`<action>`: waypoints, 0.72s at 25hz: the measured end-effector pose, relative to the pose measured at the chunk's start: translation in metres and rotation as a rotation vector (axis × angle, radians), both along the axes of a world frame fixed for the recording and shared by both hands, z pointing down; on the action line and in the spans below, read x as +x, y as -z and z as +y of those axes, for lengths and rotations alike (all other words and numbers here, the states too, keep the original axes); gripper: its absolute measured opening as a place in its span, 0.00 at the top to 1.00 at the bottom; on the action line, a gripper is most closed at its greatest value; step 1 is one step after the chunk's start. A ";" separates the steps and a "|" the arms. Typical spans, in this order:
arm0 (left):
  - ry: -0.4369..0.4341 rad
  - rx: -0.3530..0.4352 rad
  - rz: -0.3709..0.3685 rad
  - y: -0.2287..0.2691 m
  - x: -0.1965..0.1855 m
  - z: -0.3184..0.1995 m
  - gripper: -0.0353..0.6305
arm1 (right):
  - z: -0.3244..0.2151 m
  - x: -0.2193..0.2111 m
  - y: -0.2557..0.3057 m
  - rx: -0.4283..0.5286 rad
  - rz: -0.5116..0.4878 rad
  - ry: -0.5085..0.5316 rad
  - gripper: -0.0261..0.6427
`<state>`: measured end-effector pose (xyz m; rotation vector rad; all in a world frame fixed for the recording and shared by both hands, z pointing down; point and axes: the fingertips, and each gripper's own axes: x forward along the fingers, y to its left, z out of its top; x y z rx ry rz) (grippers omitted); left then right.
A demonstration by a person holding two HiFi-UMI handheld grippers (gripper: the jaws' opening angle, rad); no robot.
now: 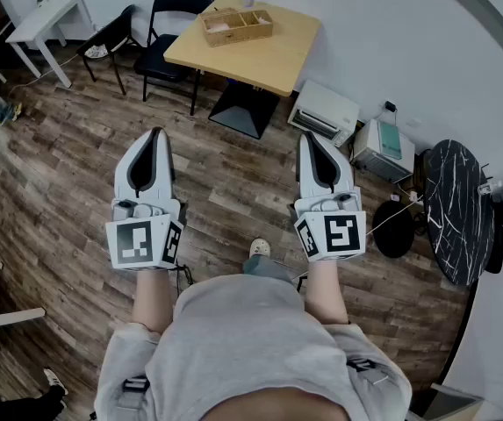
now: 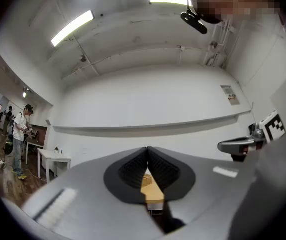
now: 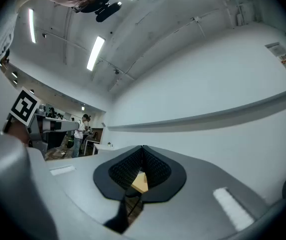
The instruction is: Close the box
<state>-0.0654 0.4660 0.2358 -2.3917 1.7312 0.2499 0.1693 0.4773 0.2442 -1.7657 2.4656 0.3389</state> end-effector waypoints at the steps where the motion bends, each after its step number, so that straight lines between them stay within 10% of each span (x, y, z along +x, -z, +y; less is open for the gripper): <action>1: 0.002 -0.001 0.000 0.000 0.001 -0.001 0.86 | -0.001 0.001 0.000 -0.001 0.000 0.001 0.95; 18: 0.022 0.017 0.015 0.001 0.030 -0.044 0.86 | -0.055 0.025 0.002 0.006 -0.012 0.058 0.95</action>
